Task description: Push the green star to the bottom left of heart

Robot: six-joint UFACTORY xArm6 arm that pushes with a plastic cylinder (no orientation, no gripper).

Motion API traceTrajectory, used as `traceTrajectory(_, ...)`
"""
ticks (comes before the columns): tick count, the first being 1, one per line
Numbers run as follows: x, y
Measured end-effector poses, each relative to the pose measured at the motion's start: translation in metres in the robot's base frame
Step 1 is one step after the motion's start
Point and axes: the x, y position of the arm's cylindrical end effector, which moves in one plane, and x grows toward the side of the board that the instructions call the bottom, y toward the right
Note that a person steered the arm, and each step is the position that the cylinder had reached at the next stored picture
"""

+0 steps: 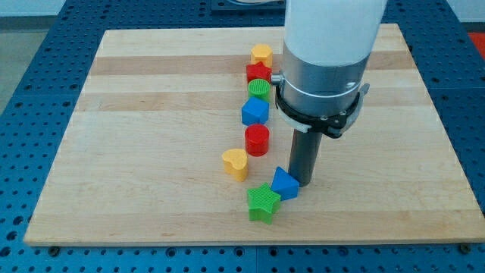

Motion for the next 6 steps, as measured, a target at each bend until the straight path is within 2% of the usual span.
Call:
traceTrajectory(1, 0.017, 0.033)
traceTrajectory(2, 0.023, 0.038)
traceTrajectory(4, 0.036, -0.005)
traceTrajectory(6, 0.036, -0.013)
